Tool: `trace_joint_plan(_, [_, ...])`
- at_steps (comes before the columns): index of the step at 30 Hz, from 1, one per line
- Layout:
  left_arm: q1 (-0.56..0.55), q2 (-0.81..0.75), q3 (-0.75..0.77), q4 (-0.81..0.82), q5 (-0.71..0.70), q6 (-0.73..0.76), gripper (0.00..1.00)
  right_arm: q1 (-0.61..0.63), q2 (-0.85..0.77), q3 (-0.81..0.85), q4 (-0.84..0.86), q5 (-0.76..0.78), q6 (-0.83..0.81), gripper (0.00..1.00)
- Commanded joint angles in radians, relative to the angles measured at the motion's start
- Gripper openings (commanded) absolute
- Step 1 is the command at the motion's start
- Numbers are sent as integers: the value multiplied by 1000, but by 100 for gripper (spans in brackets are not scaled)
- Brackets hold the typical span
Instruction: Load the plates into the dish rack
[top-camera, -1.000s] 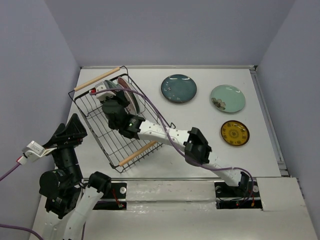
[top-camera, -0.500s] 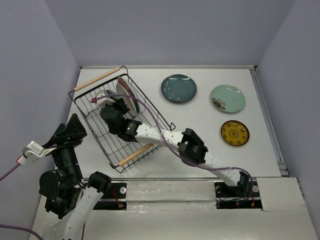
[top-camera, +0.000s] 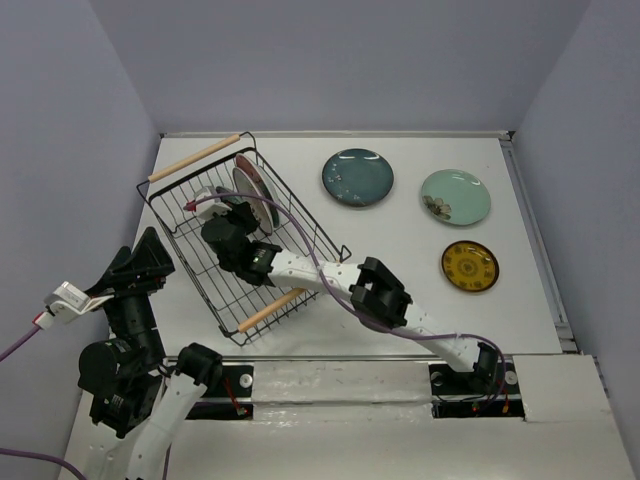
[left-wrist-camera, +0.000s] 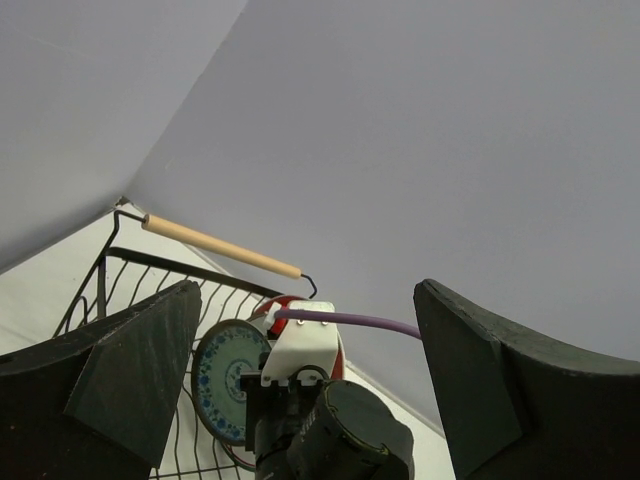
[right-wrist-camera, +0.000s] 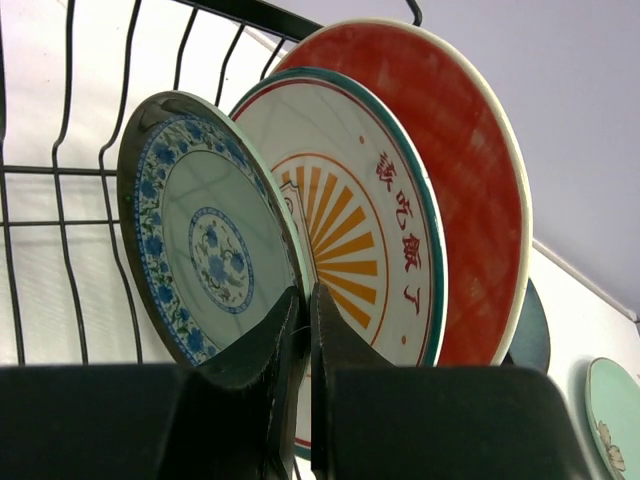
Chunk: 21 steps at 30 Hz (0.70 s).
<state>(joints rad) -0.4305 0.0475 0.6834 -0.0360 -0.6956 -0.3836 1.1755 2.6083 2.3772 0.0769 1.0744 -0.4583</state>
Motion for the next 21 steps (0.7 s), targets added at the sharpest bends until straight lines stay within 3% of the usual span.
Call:
trace_joint_plan(1, [-4,5,31,42,-10,-11,99,-11,16,25,31,38,-10,7])
trace_joint_plan(7, [-4,6,31,42,-8,-12,99,-11,-1,36,35,47,-14,7])
trace_joint_plan(13, [-2,9,30,42,-4,-12,99,-11,-37,42,167,67,-124,7])
trace_joint_plan(21, [-4,8,30,42,-2,-11,99,-11,-47,-1,189,78,-118,7])
